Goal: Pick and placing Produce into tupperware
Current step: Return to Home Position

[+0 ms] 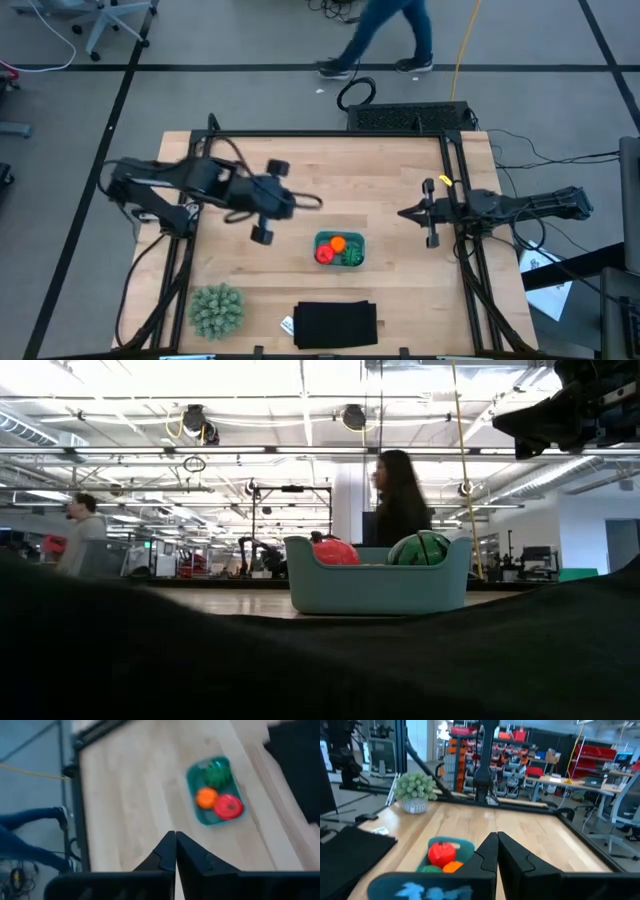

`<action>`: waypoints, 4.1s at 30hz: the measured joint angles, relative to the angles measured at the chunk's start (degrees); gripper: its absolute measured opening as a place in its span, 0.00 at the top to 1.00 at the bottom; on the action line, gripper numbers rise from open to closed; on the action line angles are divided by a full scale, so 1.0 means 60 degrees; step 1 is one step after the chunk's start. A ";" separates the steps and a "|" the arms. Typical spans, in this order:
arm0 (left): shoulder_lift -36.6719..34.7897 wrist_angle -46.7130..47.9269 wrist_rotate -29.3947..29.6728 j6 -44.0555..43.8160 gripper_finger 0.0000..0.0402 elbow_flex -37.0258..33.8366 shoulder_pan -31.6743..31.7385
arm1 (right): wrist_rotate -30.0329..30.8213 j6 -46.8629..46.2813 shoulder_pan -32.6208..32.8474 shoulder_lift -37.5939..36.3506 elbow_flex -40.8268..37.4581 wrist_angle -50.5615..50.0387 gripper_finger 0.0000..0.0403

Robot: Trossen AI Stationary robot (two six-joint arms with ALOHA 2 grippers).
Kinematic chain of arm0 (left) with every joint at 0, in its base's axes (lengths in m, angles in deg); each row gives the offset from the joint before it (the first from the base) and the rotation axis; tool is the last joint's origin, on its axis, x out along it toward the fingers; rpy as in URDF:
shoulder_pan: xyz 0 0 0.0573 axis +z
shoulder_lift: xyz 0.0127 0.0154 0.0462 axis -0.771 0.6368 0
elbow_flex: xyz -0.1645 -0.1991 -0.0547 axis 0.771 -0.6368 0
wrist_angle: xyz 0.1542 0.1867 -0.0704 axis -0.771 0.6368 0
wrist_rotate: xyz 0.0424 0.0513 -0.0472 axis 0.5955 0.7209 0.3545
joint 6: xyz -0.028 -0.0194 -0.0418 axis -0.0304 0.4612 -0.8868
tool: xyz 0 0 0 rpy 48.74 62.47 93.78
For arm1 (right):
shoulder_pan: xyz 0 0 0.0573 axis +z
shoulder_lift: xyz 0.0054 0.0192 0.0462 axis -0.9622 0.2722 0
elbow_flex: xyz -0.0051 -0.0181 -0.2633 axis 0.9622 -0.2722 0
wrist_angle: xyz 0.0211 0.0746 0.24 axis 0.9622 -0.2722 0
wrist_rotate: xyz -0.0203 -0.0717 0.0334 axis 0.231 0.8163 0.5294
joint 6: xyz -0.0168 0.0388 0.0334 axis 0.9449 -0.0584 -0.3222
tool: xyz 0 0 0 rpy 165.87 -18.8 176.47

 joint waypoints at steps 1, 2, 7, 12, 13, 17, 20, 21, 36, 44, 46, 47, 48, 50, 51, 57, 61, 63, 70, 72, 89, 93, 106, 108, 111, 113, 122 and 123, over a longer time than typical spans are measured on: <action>-0.0210 -0.0148 0.0014 -0.0007 0.98 -0.0074 0.0076 | 0.0000 0.0007 0.0000 -0.0003 0.0003 0.0107 1.00; -0.0463 -0.0423 -0.0006 0.0061 0.99 -0.0245 0.0163 | 0.0000 0.0004 0.0000 -0.0003 0.0001 0.0222 1.00; -0.2174 -0.3136 -0.0566 0.0515 0.99 -0.2642 0.0750 | 0.0000 -0.0015 0.0000 -0.0003 0.0003 0.0346 1.00; -0.4246 -0.5874 -0.0531 0.0371 1.00 -0.5750 0.1370 | 0.0000 -0.0183 0.0000 -0.0003 0.0000 0.0379 1.00; -0.4675 -0.6419 -0.0531 0.0300 1.00 -0.6316 0.1458 | 0.0000 -0.0181 0.0000 -0.0003 0.0002 0.0394 1.00; -0.6553 -0.8747 -0.0557 -0.0303 1.00 -0.8662 0.1793 | 0.0002 -0.0096 -0.0010 -0.0003 0.0000 0.0452 1.00; -0.7796 -1.0156 -0.0783 -0.0901 1.00 -1.0378 0.2127 | 0.0004 0.0025 -0.0032 -0.0003 0.0001 0.0776 1.00; -0.8163 -1.0425 -0.0919 -0.0970 1.00 -1.0903 0.2206 | 0.0003 0.0045 -0.0055 -0.0003 0.0000 0.0865 1.00; -1.2638 -1.0898 -0.1520 -0.0679 1.00 -1.3425 0.2604 | -0.0035 0.0200 -0.0918 -0.0751 0.0003 0.1314 1.00; -1.2928 -0.9847 -0.2127 -0.0240 1.00 -1.4087 0.2604 | -0.1008 -0.0463 -0.1002 -0.1693 0.0003 0.0655 1.00; -1.2939 -1.0588 -0.2382 -0.0187 1.00 -1.4606 0.2604 | -0.1031 -0.0525 -0.1002 -0.1772 0.0003 0.0458 1.00; -1.2943 -1.1040 -0.2461 -0.0217 1.00 -1.4881 0.2604 | -0.1031 -0.0525 -0.1002 -0.1791 0.0003 0.0376 1.00; -1.2939 -1.1450 -0.2552 -0.0285 1.00 -1.5150 0.2604 | -0.1031 -0.0529 -0.1002 -0.1801 0.0003 0.0296 1.00; -1.2939 -1.2240 -0.2771 -0.0293 1.00 -1.5661 0.2604 | -0.1031 -0.0591 -0.1002 -0.1803 0.0003 0.0274 1.00; -1.2939 -1.2522 -0.2848 -0.0296 1.00 -1.5842 0.2604 | -0.1031 -0.0651 -0.1002 -0.1803 -0.0001 0.0259 1.00; -1.2939 -1.2829 -0.3343 -0.0358 1.00 -1.6332 0.2604 | -0.1038 -0.0696 -0.0987 -0.1806 -0.0696 0.0845 1.00; -1.2939 -1.2848 -0.3382 -0.0192 1.00 -1.6490 0.2604 | -0.1041 -0.0710 -0.0987 -0.1807 -0.1094 0.1497 1.00; -1.2940 -1.2880 -0.3384 -0.0165 1.00 -1.6492 0.2604 | -0.1042 -0.0707 -0.0987 -0.1811 -0.1122 0.1608 1.00; -1.3171 -1.2340 -0.3393 0.0012 1.00 -1.6492 0.2604 | -0.1750 -0.0836 -0.0987 -0.1828 -0.1133 0.1561 1.00; -1.3222 -1.2180 -0.3393 -0.0035 1.00 -1.6492 0.2604 | -0.1764 -0.0838 -0.0987 -0.1828 -0.1133 0.1560 1.00; -1.3545 -1.1613 -0.3962 -0.0048 1.00 -1.6492 0.2589 | -0.1741 -0.1141 -0.1317 -0.1912 -0.1151 0.1500 1.00; -1.4138 -1.1396 -0.3958 -0.0294 1.00 -1.6489 0.2589 | -0.1742 -0.1246 -0.1322 -0.2205 -0.1151 0.1307 1.00; -1.4899 -1.0422 -0.3615 -0.0438 1.00 -1.6485 0.2567 | -0.1692 -0.1233 -0.1322 -0.2532 -0.1159 0.0818 1.00; -1.4899 -1.0421 -0.3615 -0.0438 1.00 -1.6485 0.2567 | -0.1667 -0.1227 -0.1322 -0.2528 -0.1159 0.0843 1.00; -1.4899 -1.0304 -0.3613 -0.0451 1.00 -1.6485 0.2567 | -0.1665 -0.1132 -0.1322 -0.2528 -0.1159 0.0841 1.00; -1.4899 -1.0307 -0.3615 -0.0461 0.99 -1.6485 0.2567 | -0.1675 -0.0979 -0.1322 -0.2528 -0.1159 0.0841 1.00; -1.4852 -1.0323 -0.3641 -0.0953 0.99 -1.6485 0.2567 | -0.1701 -0.0884 -0.1322 -0.2528 -0.1159 0.0906 1.00; -1.4852 -1.0331 -0.3639 -0.1046 1.00 -1.6485 0.2567 | -0.1701 -0.0886 -0.1322 -0.2528 -0.1161 0.0920 1.00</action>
